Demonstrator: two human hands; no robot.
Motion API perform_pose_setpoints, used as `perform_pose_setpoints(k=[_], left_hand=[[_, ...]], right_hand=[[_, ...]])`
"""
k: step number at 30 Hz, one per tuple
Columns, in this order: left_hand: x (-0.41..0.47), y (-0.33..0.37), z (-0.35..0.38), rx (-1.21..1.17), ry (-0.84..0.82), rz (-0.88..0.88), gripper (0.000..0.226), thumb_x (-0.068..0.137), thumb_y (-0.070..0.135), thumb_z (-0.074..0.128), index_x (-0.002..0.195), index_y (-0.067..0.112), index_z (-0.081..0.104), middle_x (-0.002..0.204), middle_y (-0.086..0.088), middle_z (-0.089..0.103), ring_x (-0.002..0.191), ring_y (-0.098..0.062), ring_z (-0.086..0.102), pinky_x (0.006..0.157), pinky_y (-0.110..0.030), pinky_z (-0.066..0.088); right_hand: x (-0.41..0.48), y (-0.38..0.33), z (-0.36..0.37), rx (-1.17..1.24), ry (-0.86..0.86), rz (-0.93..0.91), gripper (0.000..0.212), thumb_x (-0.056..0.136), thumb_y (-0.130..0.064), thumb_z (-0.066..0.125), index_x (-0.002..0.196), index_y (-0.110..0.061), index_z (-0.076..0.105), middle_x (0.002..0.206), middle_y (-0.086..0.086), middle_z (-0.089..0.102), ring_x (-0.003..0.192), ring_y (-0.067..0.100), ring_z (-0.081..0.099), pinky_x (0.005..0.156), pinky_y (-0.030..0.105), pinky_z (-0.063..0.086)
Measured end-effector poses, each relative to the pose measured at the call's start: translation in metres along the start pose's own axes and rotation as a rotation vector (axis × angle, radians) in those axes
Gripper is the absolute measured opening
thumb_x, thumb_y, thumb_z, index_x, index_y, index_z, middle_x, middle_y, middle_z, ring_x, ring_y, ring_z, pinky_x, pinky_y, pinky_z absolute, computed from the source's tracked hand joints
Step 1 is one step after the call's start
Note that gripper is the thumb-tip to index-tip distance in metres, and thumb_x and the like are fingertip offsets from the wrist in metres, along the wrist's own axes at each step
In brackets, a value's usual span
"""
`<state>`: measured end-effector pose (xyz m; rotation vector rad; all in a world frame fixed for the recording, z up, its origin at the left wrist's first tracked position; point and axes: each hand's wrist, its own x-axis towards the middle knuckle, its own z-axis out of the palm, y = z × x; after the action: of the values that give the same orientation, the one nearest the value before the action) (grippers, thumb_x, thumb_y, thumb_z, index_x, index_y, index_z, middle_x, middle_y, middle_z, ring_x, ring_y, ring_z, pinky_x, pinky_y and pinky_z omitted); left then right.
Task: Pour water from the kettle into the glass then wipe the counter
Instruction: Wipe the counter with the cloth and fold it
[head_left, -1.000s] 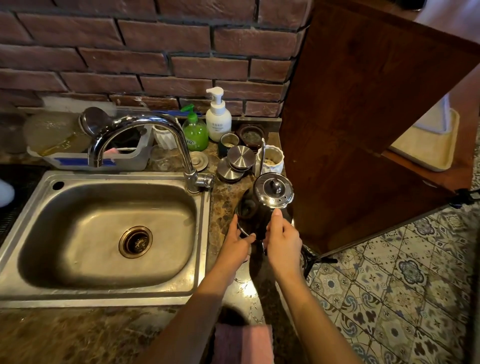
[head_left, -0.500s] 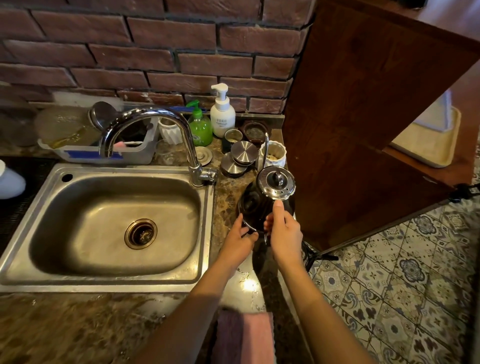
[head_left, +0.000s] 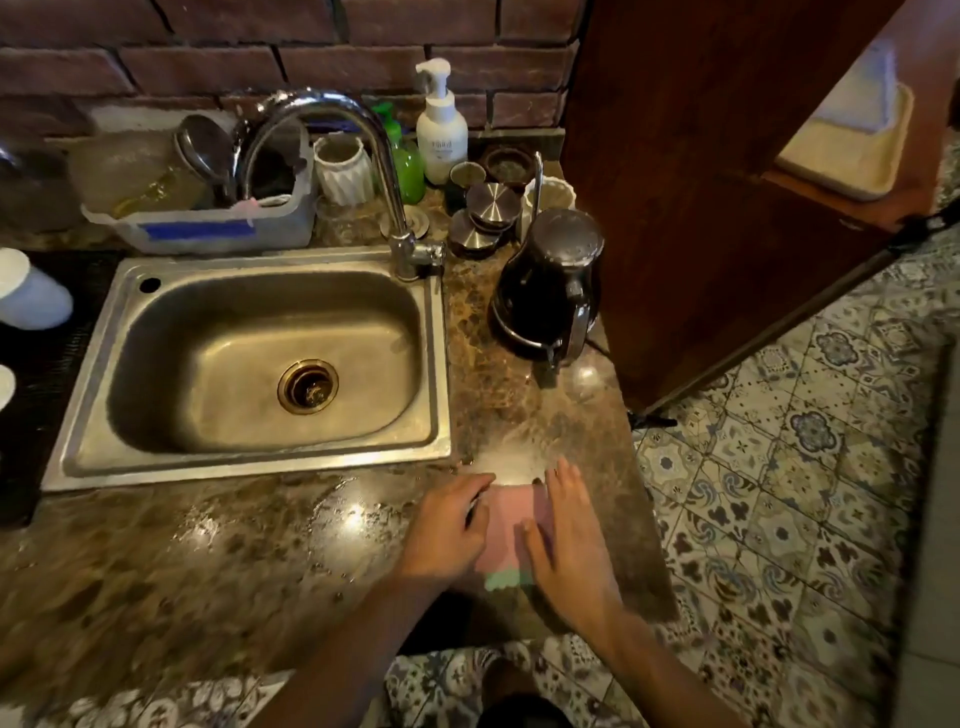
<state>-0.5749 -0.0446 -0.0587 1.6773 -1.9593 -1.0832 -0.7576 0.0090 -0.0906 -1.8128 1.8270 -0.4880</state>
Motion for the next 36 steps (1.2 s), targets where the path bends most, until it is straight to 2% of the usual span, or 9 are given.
perform_pose_setpoints(k=[4,7,13,17,20,23,27,31,36], left_hand=[[-0.049,-0.043,-0.017,0.132,0.043,0.089,0.036,0.096,0.018,0.056,0.132,0.02,0.063,0.133,0.003,0.065,0.124,-0.014,0.056,0.109,-0.034,0.044],[-0.091,-0.091,-0.044,0.21,0.116,0.091,0.044,0.096,0.032,0.049,0.137,0.021,0.058,0.14,0.001,0.06,0.132,-0.02,0.051,0.113,-0.047,0.042],[-0.163,-0.198,-0.124,0.423,0.156,-0.151,0.06,0.1,0.053,0.031,0.156,0.031,0.027,0.162,0.0,0.029,0.151,-0.03,0.022,0.123,-0.054,0.013],[-0.199,-0.261,-0.167,0.495,0.097,-0.436,0.075,0.093,0.07,0.027,0.158,0.038,0.008,0.169,0.002,0.006,0.155,-0.029,0.004,0.123,-0.058,0.007],[-0.215,-0.283,-0.182,0.516,-0.01,-0.475,0.081,0.082,0.086,0.011,0.153,0.052,-0.007,0.167,0.009,-0.015,0.155,-0.029,-0.011,0.12,-0.062,-0.001],[-0.218,-0.282,-0.187,0.509,-0.034,-0.462,0.08,0.078,0.087,0.002,0.149,0.055,-0.015,0.164,0.008,-0.024,0.152,-0.029,-0.021,0.118,-0.064,-0.01],[-0.205,-0.282,-0.186,0.537,-0.04,-0.493,0.079,0.078,0.082,-0.013,0.149,0.048,-0.024,0.163,0.002,-0.029,0.148,-0.03,-0.03,0.118,-0.065,-0.012],[-0.207,-0.294,-0.175,0.549,0.029,-0.434,0.074,0.088,0.077,-0.007,0.155,0.044,-0.009,0.167,-0.001,-0.016,0.153,-0.033,-0.018,0.118,-0.065,-0.01],[-0.206,-0.3,-0.169,0.558,0.068,-0.39,0.071,0.093,0.074,0.005,0.156,0.044,-0.008,0.168,-0.001,-0.011,0.154,-0.033,-0.012,0.118,-0.067,-0.007]], right_hand=[[-0.015,-0.011,0.023,-0.229,-0.031,0.056,0.075,0.105,-0.053,0.024,0.162,-0.005,0.015,0.168,0.012,-0.003,0.157,0.03,-0.004,0.128,0.047,0.008],[-0.015,-0.02,0.037,-0.345,-0.053,0.146,0.081,0.104,-0.06,0.019,0.163,-0.005,0.006,0.169,0.019,-0.008,0.158,0.035,-0.008,0.127,0.047,-0.001],[-0.007,-0.043,0.068,-0.47,-0.036,0.305,0.093,0.094,-0.069,0.006,0.164,-0.007,0.007,0.166,0.034,0.003,0.156,0.048,0.003,0.126,0.055,0.0],[0.006,-0.065,0.081,-0.479,-0.047,0.333,0.091,0.093,-0.067,0.001,0.164,-0.011,0.003,0.166,0.035,0.005,0.156,0.048,0.001,0.127,0.055,0.0],[0.015,-0.1,0.11,-0.475,-0.066,0.275,0.082,0.098,-0.06,0.005,0.164,-0.01,0.01,0.166,0.035,0.012,0.156,0.049,0.006,0.127,0.058,0.005],[0.027,-0.152,0.147,-0.43,-0.078,0.208,0.077,0.101,-0.053,0.009,0.162,-0.007,0.021,0.165,0.033,0.02,0.155,0.049,0.011,0.126,0.059,0.008],[0.039,-0.203,0.187,-0.409,-0.08,0.233,0.076,0.1,-0.05,0.009,0.163,-0.01,0.009,0.169,0.029,0.008,0.157,0.045,-0.001,0.127,0.058,0.0],[0.031,-0.251,0.215,-0.418,-0.139,0.089,0.073,0.1,-0.05,-0.007,0.162,-0.012,-0.01,0.168,0.024,-0.015,0.155,0.043,-0.017,0.127,0.056,-0.007],[-0.016,-0.253,0.219,-0.424,-0.283,-0.221,0.064,0.107,-0.049,0.007,0.164,-0.022,-0.008,0.168,0.016,-0.017,0.155,0.035,-0.022,0.125,0.05,-0.014]])
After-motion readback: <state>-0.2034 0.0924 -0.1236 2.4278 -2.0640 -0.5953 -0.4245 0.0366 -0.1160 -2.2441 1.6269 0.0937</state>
